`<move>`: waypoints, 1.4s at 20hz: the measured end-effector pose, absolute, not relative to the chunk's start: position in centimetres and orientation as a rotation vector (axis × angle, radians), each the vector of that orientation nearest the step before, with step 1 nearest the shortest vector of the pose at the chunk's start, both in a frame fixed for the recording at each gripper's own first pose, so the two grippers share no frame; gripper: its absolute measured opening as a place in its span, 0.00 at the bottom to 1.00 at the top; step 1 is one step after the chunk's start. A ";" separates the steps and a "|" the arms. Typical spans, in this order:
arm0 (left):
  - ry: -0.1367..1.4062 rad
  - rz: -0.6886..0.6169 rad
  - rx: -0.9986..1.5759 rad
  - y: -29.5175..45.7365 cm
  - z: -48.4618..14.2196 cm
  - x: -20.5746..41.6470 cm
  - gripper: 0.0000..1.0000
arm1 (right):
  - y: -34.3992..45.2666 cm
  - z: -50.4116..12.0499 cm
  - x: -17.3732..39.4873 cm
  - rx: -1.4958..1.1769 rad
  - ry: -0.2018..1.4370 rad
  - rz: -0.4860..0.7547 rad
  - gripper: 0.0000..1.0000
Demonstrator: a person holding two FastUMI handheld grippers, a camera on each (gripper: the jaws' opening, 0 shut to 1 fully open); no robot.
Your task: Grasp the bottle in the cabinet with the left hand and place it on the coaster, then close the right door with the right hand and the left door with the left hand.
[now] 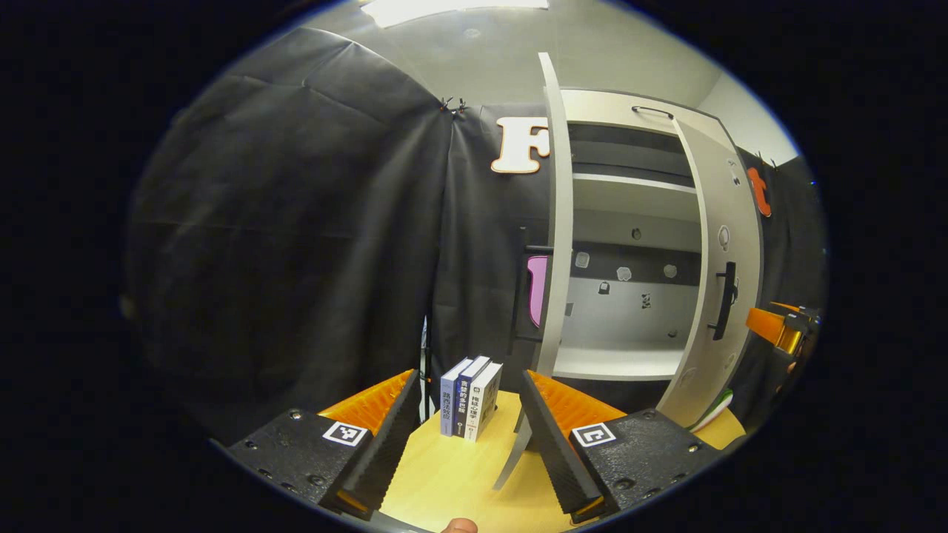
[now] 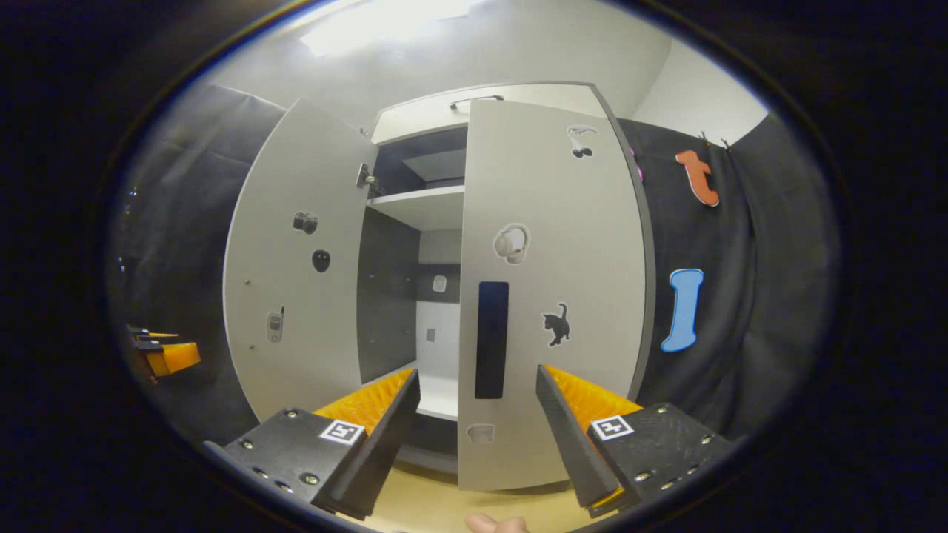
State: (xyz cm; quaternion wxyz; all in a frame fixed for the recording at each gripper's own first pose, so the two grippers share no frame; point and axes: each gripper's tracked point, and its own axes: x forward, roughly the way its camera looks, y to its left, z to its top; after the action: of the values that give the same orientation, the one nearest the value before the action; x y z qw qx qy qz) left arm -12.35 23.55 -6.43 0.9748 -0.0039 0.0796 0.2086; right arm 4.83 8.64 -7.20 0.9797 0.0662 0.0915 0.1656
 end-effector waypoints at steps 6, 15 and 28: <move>0.175 0.408 -0.016 25.4 -7.6 -9.5 0.85 | 8.5 -7.6 5.4 0.122 0.188 0.307 0.95; 0.210 0.351 -0.020 25.9 -9.6 -5.7 0.81 | 8.2 -8.0 6.0 0.123 0.197 0.264 0.95; 0.240 0.262 -0.017 24.3 -10.7 -4.3 0.86 | 7.6 -8.5 6.7 0.122 0.207 0.253 0.95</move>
State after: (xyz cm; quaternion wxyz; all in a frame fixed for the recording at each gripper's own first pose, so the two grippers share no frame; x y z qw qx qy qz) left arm -4.26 24.27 -10.72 0.9842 -0.0087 0.1192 0.1304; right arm 6.68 7.56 -8.52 0.9848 0.0605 0.1031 0.1258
